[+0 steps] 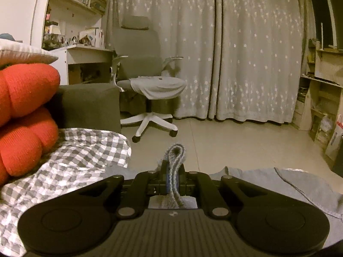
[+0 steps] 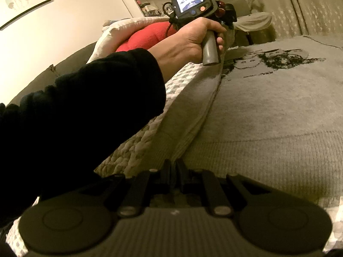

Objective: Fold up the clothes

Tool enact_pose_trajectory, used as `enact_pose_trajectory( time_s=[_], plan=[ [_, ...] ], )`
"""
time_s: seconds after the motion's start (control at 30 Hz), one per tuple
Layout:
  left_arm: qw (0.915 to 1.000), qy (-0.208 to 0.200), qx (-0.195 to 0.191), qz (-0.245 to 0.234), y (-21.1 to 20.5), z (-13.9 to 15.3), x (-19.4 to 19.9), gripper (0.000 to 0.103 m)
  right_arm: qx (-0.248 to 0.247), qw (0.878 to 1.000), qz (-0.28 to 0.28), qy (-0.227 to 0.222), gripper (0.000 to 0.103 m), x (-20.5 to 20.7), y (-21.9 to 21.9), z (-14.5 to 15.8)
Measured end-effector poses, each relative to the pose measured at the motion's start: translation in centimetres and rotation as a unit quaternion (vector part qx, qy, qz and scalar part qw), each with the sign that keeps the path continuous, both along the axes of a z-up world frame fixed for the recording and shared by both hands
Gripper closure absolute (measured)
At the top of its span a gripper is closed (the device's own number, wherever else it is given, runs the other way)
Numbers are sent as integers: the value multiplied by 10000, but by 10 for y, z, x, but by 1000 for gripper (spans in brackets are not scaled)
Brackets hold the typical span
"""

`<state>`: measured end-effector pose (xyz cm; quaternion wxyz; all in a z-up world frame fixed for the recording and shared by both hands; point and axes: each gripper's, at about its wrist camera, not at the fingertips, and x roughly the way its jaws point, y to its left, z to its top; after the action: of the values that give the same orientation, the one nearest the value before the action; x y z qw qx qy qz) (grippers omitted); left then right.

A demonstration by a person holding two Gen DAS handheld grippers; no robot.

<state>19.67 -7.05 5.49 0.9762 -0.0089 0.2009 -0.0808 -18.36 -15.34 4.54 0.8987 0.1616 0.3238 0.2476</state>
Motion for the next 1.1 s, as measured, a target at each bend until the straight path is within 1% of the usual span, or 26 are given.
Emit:
enact_pose_trajectory(
  time_s=[0.17, 0.27, 0.3, 0.33, 0.37, 0.43, 0.5, 0.57, 0.63, 0.67, 0.73, 0.77, 0.83, 0.87, 0.93, 1.03, 1.1],
  plan=[
    [9997, 225, -124, -50, -3, -8, 6, 99, 34, 10000, 1, 17, 95, 1, -1, -1],
    [9982, 500, -260, -195, -1, -15, 12, 98, 51, 10000, -2, 20, 95, 1, -2, -1],
    [9972, 605, -325, -287, -1, -16, 13, 97, 59, 10000, -2, 25, 95, 1, -3, -1],
    [9958, 710, -379, -430, 0, -18, 15, 91, 67, 10000, -2, 34, 95, 1, -3, -1],
    [9948, 763, -458, -487, 5, -17, 14, 88, 73, 10000, 2, 44, 95, 2, -3, -1],
    [9938, 779, -669, -429, 23, -11, 6, 78, 83, 9999, 11, 67, 94, 2, -4, -1],
    [9923, 795, -879, -371, 41, -6, -1, 72, 92, 9999, 20, 91, 94, 3, -4, -1],
    [9902, 811, -1089, -313, 60, 0, -8, 69, 110, 9999, 31, 122, 94, 5, -6, -1],
    [9878, 826, -1298, -254, 78, 6, -15, 64, 149, 9997, 83, 188, 90, 8, -7, 0],
    [9863, 834, -1403, -225, 87, 8, -19, 63, 141, 9996, 109, 203, 89, 9, -8, 1],
    [9831, 848, -1611, -166, 105, 14, -26, 63, 66, 9997, 145, 203, 77, 11, -9, 4],
    [9814, 855, -1715, -137, 114, 17, -30, 63, 54, 9997, 160, 196, 75, 12, -11, 7],
    [9775, 870, -1922, -78, 132, 22, -37, 63, 48, 9996, 221, 179, 74, 14, -14, 12],
    [9764, 902, -1960, -31, 139, 21, -43, 63, 43, 9995, 266, 192, 74, 15, -14, 13],
    [9759, 1039, -1915, 87, 148, 12, -56, 63, 16, 9993, 306, 219, 74, 16, -15, 15],
    [9754, 1307, -1758, 233, 151, 1, -69, 63, -50, 9994, 265, 234, 74, 17, -17, 18],
    [9763, 1380, -1647, 246, 148, -5, -80, 63, -2, 9997, 162, 201, 74, 20, -25, 23]
  ],
)
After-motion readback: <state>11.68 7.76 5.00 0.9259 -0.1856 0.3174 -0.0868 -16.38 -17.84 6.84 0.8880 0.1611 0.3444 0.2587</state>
